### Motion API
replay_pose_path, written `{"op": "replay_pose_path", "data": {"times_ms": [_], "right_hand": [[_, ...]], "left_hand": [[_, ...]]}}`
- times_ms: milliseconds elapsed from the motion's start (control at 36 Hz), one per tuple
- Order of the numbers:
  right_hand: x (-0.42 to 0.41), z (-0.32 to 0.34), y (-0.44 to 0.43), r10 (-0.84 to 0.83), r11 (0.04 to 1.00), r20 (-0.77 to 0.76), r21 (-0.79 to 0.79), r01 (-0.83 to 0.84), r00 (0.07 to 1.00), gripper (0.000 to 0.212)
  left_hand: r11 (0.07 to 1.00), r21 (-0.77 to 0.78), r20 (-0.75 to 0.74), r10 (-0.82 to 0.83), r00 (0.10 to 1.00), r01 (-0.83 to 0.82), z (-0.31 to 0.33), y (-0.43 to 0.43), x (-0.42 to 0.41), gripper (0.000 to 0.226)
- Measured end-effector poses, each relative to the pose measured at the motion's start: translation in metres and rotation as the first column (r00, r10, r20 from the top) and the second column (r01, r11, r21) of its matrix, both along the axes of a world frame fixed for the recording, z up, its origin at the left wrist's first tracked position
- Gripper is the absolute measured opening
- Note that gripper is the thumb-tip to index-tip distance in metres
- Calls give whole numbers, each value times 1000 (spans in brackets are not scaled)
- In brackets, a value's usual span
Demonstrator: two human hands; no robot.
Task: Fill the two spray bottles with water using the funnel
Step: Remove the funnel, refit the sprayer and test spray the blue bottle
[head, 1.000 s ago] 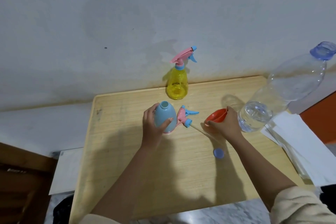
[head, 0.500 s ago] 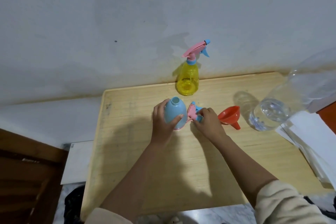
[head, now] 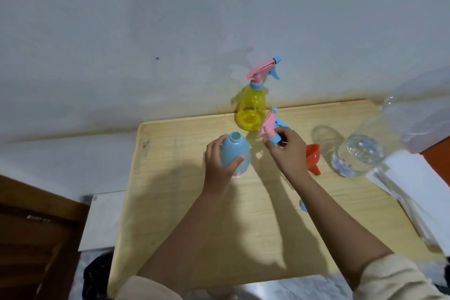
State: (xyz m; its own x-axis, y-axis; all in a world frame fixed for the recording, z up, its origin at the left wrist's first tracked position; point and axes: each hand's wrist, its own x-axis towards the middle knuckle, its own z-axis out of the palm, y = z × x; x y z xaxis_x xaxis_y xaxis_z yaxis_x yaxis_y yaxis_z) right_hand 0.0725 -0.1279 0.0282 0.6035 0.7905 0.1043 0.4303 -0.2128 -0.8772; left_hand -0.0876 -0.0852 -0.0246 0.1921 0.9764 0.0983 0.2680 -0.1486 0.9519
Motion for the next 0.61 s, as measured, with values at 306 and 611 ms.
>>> {"op": "replay_pose_path", "data": {"times_ms": [306,611], "right_hand": [[-20,98,8,130,858,-305,511,47,943,23],[-46,114,18,279,782,-314,623,-25,908,24]], "left_hand": [[999,38,19,-20,1000,20,-3,0,-1,59],[1000,7,12,-21,1000,21,-4,-1,-1,67]]}}
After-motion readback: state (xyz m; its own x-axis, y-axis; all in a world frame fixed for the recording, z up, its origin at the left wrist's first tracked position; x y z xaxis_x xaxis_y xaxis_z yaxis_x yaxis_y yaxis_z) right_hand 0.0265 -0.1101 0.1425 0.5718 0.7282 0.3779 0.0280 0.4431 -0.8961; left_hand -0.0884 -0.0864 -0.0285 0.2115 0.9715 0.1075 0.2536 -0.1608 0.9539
